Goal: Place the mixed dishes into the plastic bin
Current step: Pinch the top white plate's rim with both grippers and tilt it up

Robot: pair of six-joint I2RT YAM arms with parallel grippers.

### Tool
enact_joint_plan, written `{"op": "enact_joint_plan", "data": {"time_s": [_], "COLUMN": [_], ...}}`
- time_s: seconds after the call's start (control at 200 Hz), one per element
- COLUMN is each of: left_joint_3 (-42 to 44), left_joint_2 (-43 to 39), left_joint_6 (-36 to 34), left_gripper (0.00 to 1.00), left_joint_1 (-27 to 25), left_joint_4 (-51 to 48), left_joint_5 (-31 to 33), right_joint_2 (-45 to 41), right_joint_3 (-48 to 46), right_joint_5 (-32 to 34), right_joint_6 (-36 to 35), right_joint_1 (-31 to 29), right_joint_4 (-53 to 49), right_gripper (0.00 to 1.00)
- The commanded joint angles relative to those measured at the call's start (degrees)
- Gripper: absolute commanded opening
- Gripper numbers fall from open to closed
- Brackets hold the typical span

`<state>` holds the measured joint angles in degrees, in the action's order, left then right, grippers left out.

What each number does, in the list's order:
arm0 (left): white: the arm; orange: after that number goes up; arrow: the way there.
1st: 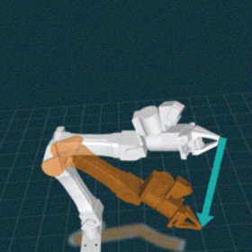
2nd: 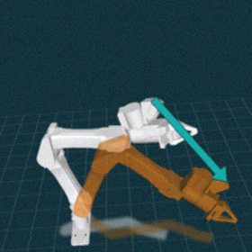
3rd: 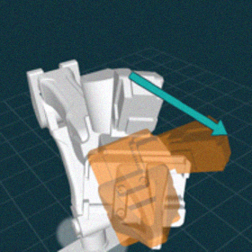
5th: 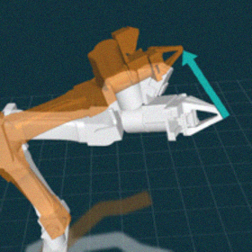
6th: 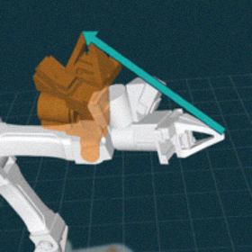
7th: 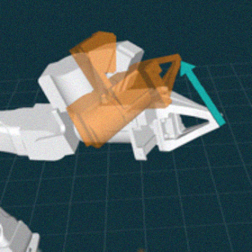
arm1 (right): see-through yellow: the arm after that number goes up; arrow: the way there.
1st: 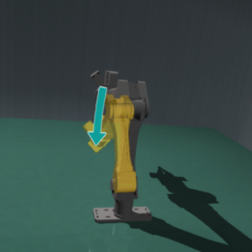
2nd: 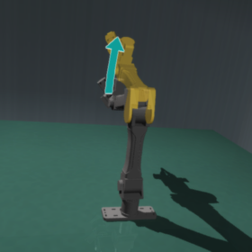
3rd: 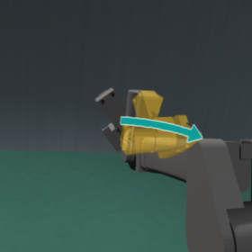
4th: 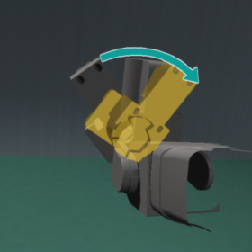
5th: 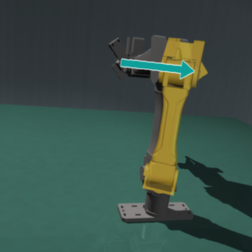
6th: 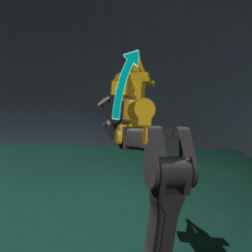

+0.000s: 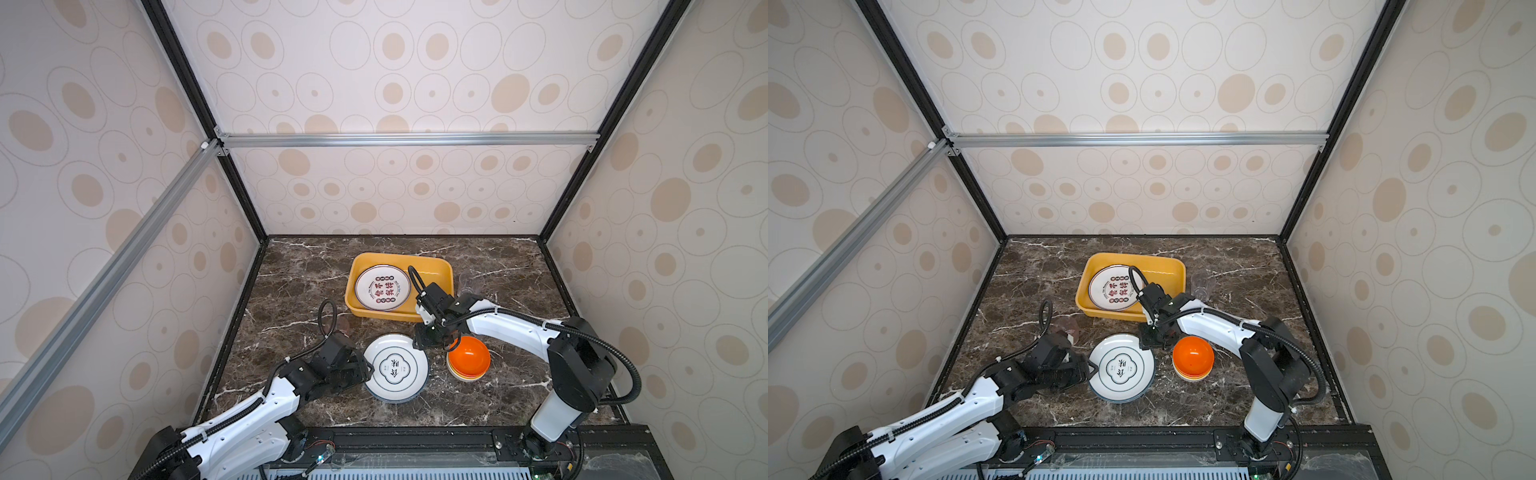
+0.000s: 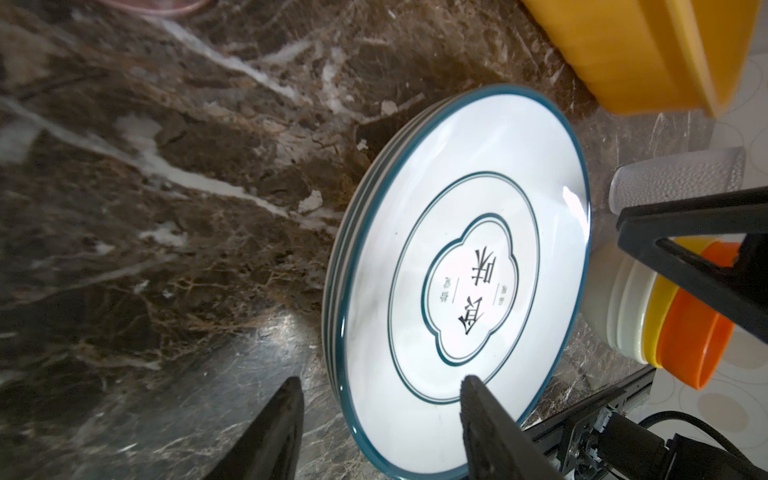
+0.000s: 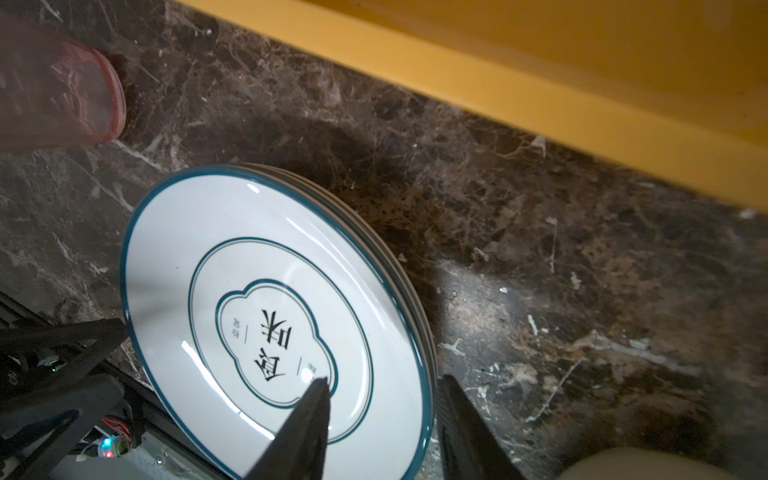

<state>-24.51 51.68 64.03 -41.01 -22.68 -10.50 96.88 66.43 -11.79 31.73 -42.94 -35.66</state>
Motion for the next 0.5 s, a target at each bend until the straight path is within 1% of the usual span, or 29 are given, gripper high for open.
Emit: {"op": "enact_joint_plan", "data": {"time_s": [0.0, 0.225, 0.495], "left_joint_3": [0.30, 0.69, 0.87], "left_joint_2": [0.02, 0.03, 0.40], "left_joint_6": [1.18, 1.45, 1.54], "left_gripper": [0.60, 0.60, 0.58], "left_joint_1": [-0.65, -0.77, -0.79], "left_joint_4": [0.94, 1.13, 1.63], "left_joint_5": [1.01, 1.10, 1.10], "right_joint_2": [1.16, 2.07, 2.52], "right_joint_3": [-0.89, -1.02, -0.96], "right_joint_5": [0.12, -0.50, -1.19], "right_joint_6": [0.39, 0.58, 0.58], "right_joint_1": [-0.91, -1.16, -1.23], "right_joint_4": [-0.08, 0.55, 0.94], "right_gripper": [0.45, 0.45, 0.40]}}
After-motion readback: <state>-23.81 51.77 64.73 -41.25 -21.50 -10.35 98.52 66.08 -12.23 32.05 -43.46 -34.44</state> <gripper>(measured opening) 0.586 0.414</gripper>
